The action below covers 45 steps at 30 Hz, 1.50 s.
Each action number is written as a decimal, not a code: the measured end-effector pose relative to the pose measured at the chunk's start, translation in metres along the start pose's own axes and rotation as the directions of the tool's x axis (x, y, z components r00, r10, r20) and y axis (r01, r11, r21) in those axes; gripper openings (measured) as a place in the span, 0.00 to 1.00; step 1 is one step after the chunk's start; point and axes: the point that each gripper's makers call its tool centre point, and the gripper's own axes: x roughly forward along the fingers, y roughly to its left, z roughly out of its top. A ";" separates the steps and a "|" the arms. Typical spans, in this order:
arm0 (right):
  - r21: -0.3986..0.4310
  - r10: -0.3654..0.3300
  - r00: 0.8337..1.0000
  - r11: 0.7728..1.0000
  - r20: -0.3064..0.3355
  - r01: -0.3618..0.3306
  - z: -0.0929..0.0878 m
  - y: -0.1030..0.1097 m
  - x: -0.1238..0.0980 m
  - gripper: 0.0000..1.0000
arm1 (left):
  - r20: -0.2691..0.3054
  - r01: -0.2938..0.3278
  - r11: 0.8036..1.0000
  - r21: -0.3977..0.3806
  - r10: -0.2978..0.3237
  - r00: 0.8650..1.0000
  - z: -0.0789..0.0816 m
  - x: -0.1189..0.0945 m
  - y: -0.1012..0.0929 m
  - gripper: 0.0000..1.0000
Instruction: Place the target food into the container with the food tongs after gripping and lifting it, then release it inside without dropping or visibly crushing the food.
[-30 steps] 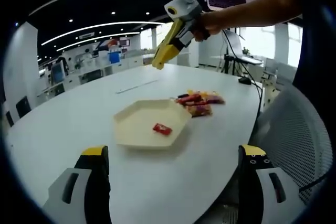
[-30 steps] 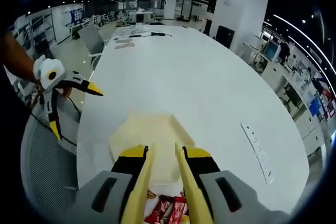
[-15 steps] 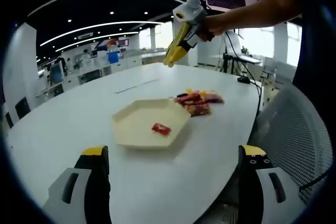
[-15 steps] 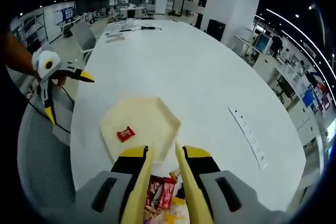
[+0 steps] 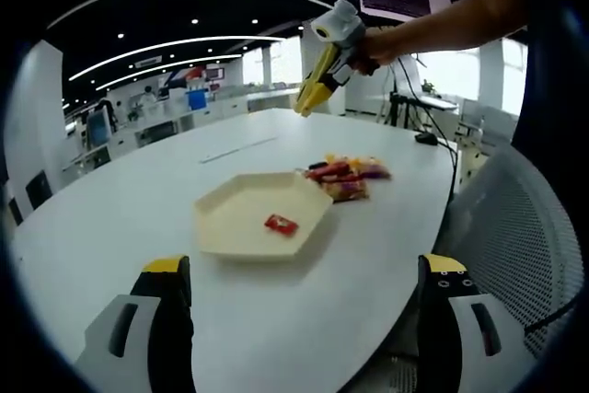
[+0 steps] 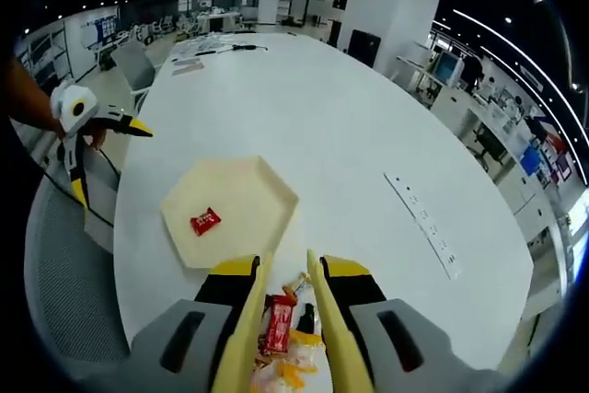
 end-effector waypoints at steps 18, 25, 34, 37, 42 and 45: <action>0.056 -0.031 0.999 0.998 -0.036 0.033 -0.023 -0.013 0.024 0.26 | 0.009 -0.007 1.000 -0.018 0.007 1.000 0.001 -0.001 0.002 0.99; 0.087 -0.031 0.998 0.996 -0.059 0.037 -0.038 -0.014 0.040 0.26 | 0.076 0.009 0.998 -0.058 -0.005 0.997 0.014 -0.004 0.000 0.99; 0.134 -0.039 0.995 0.990 -0.088 0.050 -0.056 -0.017 0.062 0.26 | 0.067 0.011 0.998 -0.055 -0.007 0.998 0.013 -0.002 -0.001 0.99; 0.150 -0.039 0.995 0.987 -0.096 0.053 -0.060 -0.016 0.069 0.26 | 0.060 0.007 0.998 -0.054 -0.004 0.998 0.011 -0.002 0.000 0.99; 0.172 -0.040 0.992 0.983 -0.119 0.060 -0.067 -0.015 0.079 0.26 | 0.069 0.002 0.999 -0.050 0.001 0.998 0.013 -0.002 0.001 0.99; 0.194 -0.044 0.989 0.978 -0.142 0.071 -0.073 -0.016 0.084 0.26 | 0.065 0.000 0.999 -0.051 0.004 0.998 0.013 -0.002 0.002 0.99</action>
